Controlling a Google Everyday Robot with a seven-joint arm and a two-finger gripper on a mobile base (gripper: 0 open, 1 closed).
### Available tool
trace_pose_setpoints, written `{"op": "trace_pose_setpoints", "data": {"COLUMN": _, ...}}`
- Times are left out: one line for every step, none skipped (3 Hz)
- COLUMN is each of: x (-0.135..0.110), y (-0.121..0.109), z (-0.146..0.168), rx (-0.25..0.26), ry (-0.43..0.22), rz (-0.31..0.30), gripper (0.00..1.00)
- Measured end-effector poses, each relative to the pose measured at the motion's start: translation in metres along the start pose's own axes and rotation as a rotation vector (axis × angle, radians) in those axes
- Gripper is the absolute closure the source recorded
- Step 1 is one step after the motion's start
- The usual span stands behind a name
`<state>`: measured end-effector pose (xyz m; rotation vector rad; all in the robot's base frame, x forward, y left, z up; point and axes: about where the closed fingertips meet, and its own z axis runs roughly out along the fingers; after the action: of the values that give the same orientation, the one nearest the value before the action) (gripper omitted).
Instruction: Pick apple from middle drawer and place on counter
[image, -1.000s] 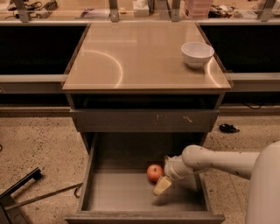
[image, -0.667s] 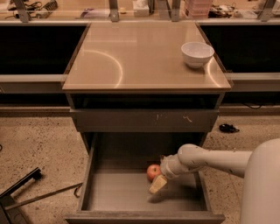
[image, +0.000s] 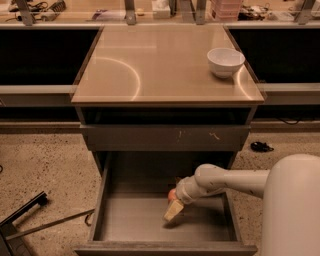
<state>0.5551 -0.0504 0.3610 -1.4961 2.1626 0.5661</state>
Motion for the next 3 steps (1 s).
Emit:
{"op": "trace_pose_setpoints", "data": {"x": -0.0001, "y": 0.0001, "z": 0.0002, "rx": 0.0, "ry": 0.0, "rz": 0.0, "gripper": 0.19}}
{"op": "trace_pose_setpoints", "data": {"x": -0.0001, "y": 0.0001, "z": 0.0002, "rx": 0.0, "ry": 0.0, "rz": 0.0, "gripper": 0.42}}
{"op": "trace_pose_setpoints", "data": {"x": -0.0001, "y": 0.0001, "z": 0.0002, "rx": 0.0, "ry": 0.0, "rz": 0.0, "gripper": 0.66}}
